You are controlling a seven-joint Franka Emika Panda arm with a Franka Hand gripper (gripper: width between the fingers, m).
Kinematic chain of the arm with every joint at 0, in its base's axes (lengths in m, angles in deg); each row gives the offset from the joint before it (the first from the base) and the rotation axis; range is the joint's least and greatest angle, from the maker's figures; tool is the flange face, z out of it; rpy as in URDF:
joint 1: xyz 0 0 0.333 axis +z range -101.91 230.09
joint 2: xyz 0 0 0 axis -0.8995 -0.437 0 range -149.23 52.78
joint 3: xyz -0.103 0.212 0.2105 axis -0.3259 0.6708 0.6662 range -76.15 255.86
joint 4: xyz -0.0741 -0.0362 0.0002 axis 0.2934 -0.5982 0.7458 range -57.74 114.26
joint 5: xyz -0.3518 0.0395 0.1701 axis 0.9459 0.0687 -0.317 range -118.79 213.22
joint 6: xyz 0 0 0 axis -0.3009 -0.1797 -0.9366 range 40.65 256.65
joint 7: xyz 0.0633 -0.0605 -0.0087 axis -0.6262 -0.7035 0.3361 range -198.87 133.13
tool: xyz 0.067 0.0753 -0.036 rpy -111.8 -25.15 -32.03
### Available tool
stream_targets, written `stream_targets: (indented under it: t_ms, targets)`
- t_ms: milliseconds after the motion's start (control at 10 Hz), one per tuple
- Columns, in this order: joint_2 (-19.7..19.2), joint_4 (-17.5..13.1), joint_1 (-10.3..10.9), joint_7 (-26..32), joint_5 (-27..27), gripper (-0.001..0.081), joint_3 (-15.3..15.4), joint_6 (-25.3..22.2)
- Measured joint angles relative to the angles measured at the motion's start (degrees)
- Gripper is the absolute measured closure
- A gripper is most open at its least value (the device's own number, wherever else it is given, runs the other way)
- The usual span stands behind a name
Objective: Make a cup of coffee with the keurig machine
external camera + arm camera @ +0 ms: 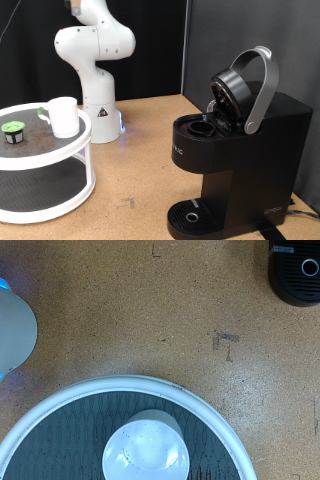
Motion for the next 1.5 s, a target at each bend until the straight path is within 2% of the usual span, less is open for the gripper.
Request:
stream_targets:
  t_ms: [200, 600, 800, 1100, 1400, 1500]
  targets:
    - [0.37, 0.0, -0.89, 2.79, 0.78, -0.0001, -3.92, 0.08]
    - [0.25, -0.53, -3.37, 8.13, 6.96, -0.0001, -10.17, -0.02]
    - [0.01, -1.06, -3.85, 9.44, 8.11, -0.0001, -13.11, -0.03]
    - [-0.05, -0.7, -3.7, 10.58, 7.52, -0.0001, -13.92, 1.34]
    - [0.27, 1.43, 0.27, 28.8, 8.6, -0.0001, -17.74, 1.56]
    - [-0.34, 2.23, 1.34, 32.86, 9.83, -0.0001, -18.71, 1.25]
